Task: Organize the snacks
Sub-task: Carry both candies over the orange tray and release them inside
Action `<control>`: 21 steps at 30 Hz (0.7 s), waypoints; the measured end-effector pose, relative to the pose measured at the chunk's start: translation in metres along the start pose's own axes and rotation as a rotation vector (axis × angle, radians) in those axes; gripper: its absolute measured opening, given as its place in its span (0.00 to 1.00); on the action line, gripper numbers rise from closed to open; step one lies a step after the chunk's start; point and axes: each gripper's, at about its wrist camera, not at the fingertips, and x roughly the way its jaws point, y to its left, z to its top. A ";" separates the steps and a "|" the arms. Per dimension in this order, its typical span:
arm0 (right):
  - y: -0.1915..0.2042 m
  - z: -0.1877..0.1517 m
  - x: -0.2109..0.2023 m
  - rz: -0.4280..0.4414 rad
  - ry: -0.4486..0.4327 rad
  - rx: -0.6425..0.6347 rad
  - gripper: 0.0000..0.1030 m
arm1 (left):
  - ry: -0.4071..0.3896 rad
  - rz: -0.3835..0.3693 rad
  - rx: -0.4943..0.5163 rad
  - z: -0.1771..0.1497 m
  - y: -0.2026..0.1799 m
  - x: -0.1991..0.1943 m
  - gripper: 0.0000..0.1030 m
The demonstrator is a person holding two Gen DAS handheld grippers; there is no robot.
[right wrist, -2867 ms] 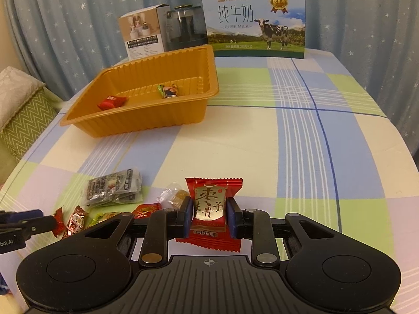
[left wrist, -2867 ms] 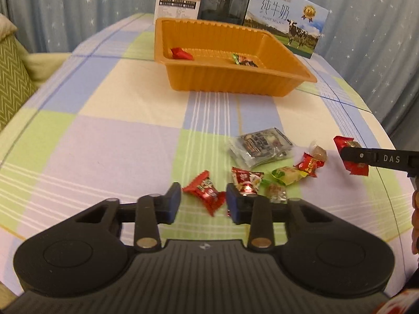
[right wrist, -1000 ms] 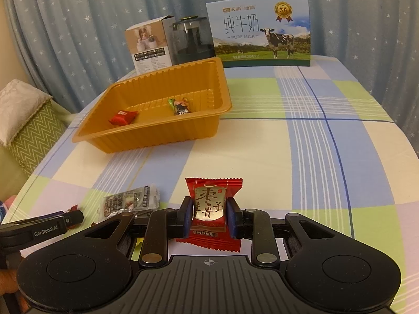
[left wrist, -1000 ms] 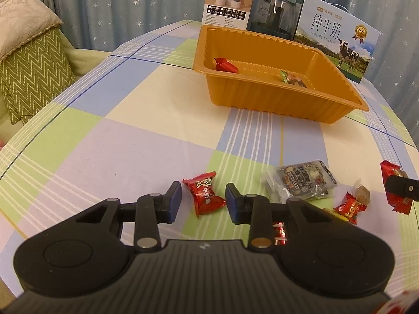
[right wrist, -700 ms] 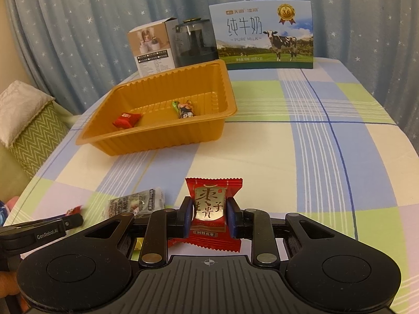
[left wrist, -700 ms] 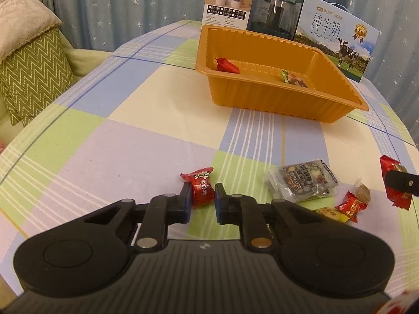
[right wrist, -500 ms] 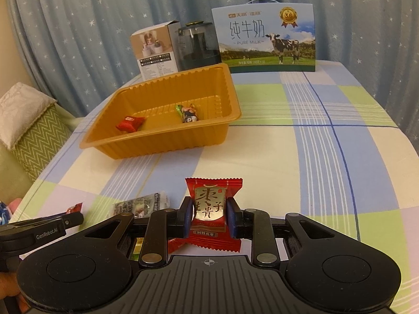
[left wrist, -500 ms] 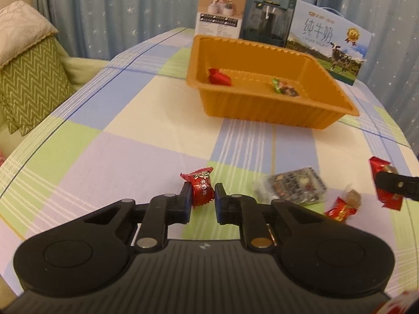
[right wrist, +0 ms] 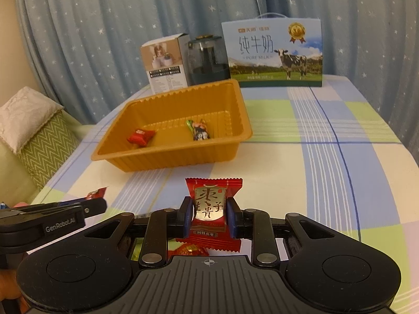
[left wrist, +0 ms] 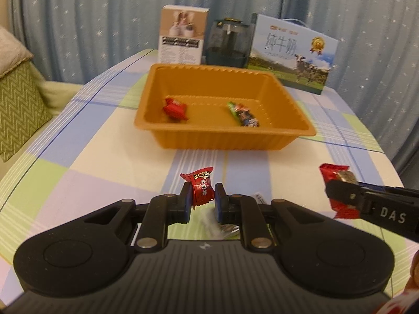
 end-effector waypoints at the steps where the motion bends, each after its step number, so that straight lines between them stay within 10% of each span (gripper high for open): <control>1: 0.000 0.002 -0.001 -0.001 -0.008 -0.004 0.27 | -0.006 -0.005 0.005 0.002 -0.002 -0.001 0.15; 21: 0.009 0.061 0.025 0.016 -0.120 -0.029 0.27 | -0.110 -0.002 0.088 0.062 -0.004 0.020 0.15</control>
